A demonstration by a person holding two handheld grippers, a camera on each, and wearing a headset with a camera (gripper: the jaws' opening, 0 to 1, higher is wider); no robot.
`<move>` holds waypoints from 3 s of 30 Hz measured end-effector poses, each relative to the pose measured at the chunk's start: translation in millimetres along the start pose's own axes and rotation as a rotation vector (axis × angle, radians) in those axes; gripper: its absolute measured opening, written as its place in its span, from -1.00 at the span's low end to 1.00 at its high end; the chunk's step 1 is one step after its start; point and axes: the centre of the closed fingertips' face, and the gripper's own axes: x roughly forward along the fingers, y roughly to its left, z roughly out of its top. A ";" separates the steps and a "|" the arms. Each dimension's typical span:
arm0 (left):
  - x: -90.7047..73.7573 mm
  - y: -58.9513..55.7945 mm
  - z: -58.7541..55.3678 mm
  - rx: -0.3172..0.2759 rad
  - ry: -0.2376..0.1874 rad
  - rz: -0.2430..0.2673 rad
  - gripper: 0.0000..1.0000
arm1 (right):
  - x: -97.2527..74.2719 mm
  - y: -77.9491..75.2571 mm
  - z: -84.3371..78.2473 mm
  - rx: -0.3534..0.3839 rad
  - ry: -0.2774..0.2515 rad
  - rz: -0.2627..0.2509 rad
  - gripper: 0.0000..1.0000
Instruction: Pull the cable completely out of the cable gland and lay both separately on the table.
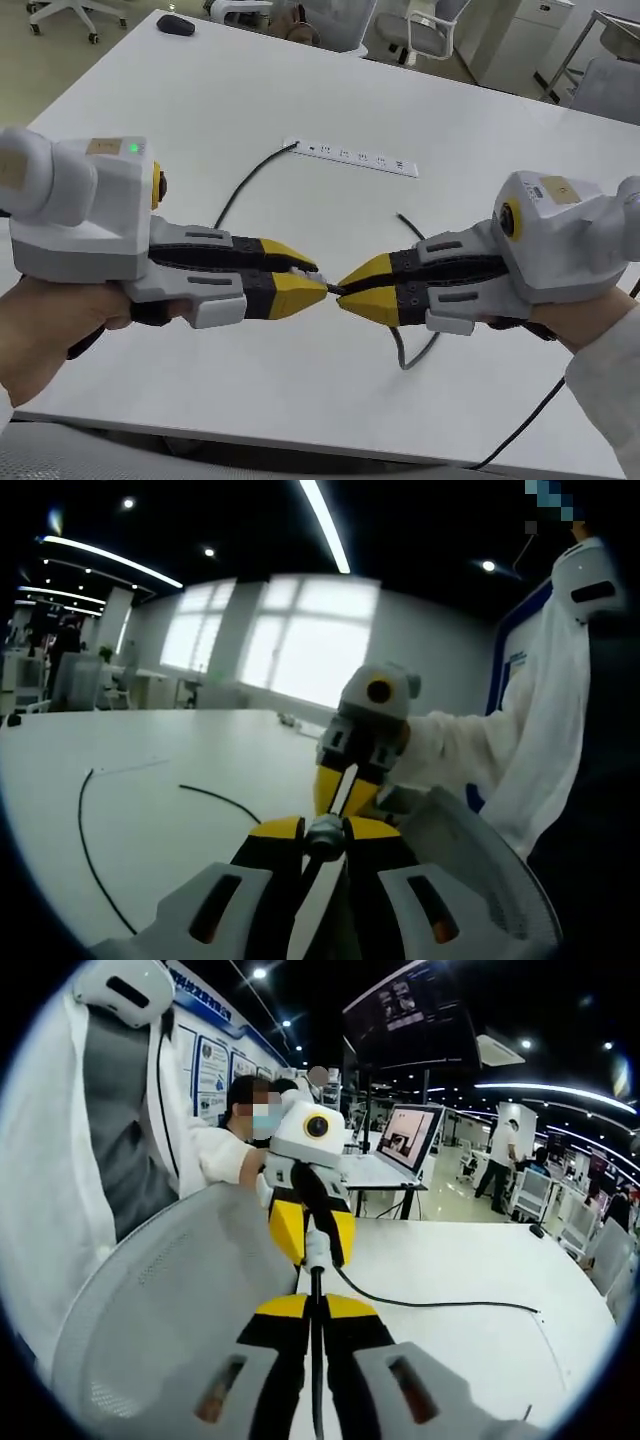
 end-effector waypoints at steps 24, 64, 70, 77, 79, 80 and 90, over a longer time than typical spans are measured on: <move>-2.6 8.1 1.0 -0.026 -0.011 0.022 -0.66 | -25.9 -12.7 -56.6 0.083 0.092 -0.105 -0.93; -0.9 1.2 -2.9 -0.019 0.009 -0.002 -0.65 | -3.1 -5.3 7.1 0.069 -0.081 -0.077 -0.91; -0.2 -1.7 -2.2 -0.008 0.013 -0.012 -0.65 | -4.5 -3.0 6.3 0.068 -0.077 -0.068 -0.91; -1.1 -3.4 -1.7 0.005 0.016 -0.012 -0.66 | -4.7 -1.0 5.5 0.052 -0.069 -0.065 -0.92; -3.3 -1.3 0.5 -0.001 0.005 -0.004 -0.66 | -6.6 -2.9 4.3 0.052 -0.068 -0.073 -0.92; -4.2 -0.3 1.4 -0.001 0.002 0.000 -0.66 | -8.6 -4.5 2.3 0.055 -0.066 -0.079 -0.92; -10.2 9.2 11.9 -0.035 -0.059 0.027 -0.66 | -24.5 -12.6 -37.5 0.102 0.018 -0.143 -0.93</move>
